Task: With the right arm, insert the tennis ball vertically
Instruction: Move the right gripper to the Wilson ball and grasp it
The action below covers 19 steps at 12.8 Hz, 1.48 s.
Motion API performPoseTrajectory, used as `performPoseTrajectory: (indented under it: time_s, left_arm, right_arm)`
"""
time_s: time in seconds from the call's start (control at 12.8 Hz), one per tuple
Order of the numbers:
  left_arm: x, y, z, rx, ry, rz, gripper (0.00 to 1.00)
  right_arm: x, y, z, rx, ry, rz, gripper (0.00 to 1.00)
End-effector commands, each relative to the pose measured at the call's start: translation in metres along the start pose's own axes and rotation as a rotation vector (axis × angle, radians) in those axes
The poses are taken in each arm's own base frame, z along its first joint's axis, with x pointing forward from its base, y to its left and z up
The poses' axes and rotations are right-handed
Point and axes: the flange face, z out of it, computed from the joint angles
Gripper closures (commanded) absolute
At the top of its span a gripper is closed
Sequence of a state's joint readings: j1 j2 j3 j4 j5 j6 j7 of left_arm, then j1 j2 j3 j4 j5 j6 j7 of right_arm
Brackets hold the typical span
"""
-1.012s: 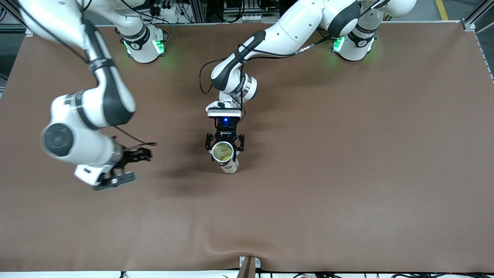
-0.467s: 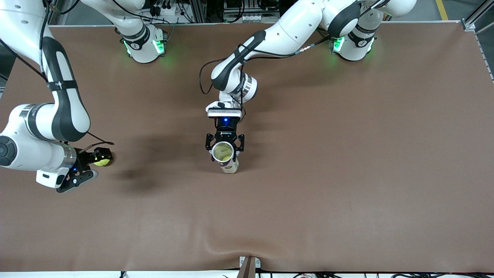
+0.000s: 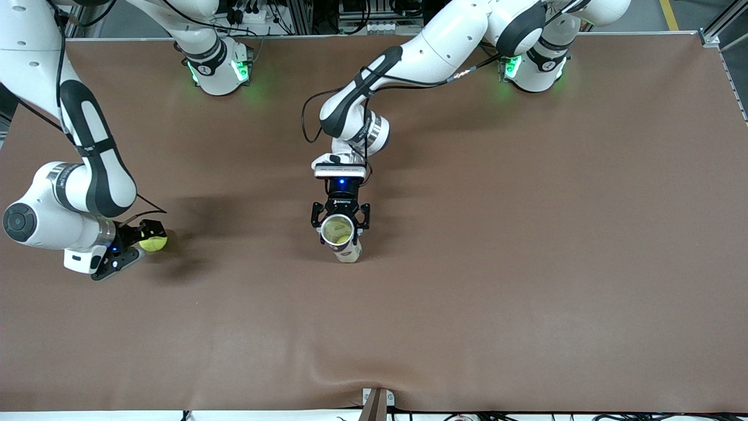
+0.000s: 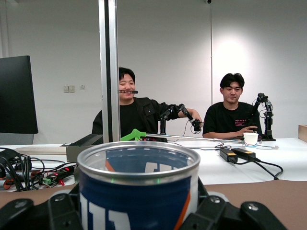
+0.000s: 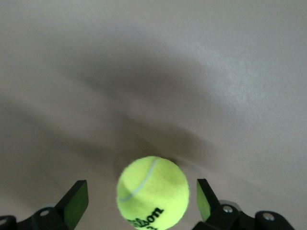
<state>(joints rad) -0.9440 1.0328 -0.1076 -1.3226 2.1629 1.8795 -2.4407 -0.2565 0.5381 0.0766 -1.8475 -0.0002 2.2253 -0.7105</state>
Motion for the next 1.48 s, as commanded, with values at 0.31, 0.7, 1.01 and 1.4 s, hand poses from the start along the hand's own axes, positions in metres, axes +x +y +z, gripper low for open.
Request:
performPoseTrajectory:
  time_s: [0.31,0.7,1.01,1.4]
  left_arm:
    - [0.001,0.003,0.003,-0.01,0.019,-0.047,0.19]
    - [0.003,0.003,0.003,-0.009,0.02,-0.046,0.2]
    - [0.002,0.003,0.003,-0.01,0.02,-0.046,0.19]
    - [-0.002,0.002,0.001,-0.012,0.016,-0.037,0.2]
  right_arm:
    - [-0.019,0.006,0.024,0.023,0.004,-0.005,0.0]
    - [-0.013,0.001,0.021,0.022,0.003,-0.053,0.68]
    - [0.0,-0.006,0.007,0.009,0.023,-0.061,0.89]
    - [0.057,-0.073,-0.072,0.03,0.1,-0.014,0.97]
